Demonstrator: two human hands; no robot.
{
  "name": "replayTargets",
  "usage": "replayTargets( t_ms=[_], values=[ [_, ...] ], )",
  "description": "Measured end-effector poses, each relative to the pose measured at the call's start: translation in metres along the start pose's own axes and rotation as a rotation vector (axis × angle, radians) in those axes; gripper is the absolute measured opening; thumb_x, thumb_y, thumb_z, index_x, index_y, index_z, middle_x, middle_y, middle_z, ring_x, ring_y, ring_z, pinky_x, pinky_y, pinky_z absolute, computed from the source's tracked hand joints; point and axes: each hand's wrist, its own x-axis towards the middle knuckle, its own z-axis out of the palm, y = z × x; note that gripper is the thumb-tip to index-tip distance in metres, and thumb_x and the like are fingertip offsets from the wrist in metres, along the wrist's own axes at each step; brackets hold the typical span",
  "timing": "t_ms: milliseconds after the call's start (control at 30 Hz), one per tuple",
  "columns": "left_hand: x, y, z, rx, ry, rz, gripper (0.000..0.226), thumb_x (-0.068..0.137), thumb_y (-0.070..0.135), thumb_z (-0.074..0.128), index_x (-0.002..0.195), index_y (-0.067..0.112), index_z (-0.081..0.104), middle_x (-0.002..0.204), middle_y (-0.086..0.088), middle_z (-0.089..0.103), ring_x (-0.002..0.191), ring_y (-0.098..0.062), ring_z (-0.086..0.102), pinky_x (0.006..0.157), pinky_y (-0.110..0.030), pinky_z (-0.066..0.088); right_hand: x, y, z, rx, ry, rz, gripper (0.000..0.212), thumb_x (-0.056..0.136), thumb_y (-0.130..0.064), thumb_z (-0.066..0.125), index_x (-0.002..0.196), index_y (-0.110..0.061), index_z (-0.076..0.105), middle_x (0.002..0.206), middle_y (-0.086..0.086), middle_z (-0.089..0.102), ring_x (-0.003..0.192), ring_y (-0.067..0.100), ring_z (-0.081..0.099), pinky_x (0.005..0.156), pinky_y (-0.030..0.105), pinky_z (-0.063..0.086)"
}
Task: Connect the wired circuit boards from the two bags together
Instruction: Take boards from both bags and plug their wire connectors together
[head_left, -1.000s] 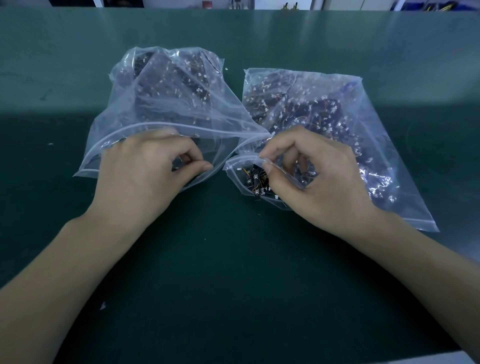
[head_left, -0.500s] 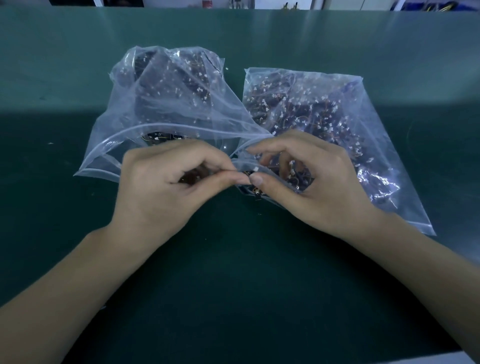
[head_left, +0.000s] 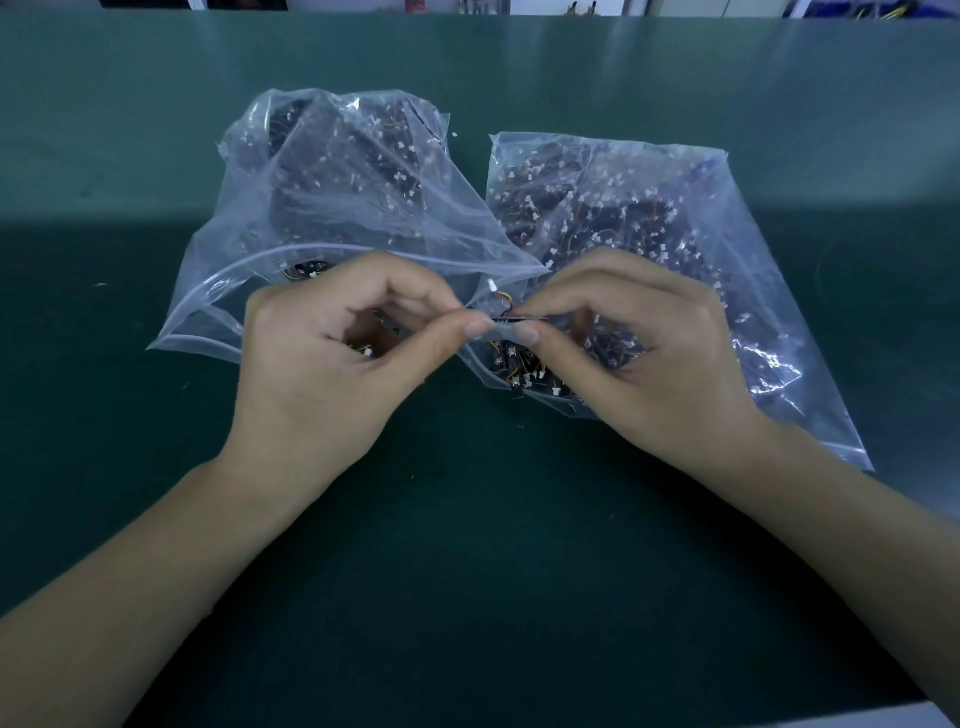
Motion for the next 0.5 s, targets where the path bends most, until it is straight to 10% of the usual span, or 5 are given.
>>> replayTargets(
  t_ms=[500],
  values=[
    [-0.0008,-0.0029,0.0028,0.112,-0.075,-0.011,0.006,0.098,0.021,0.079,0.099,0.015,0.078,0.092,0.016,0.074,0.08,-0.015,0.072,0.062,-0.029,0.054,0.0018,-0.0048,-0.0032,-0.022,0.065,0.036,0.004,0.098,-0.011,0.079,0.101,-0.008,0.079,0.094,0.0,0.074,0.071,0.017,0.061,0.073,0.02,0.048]
  ],
)
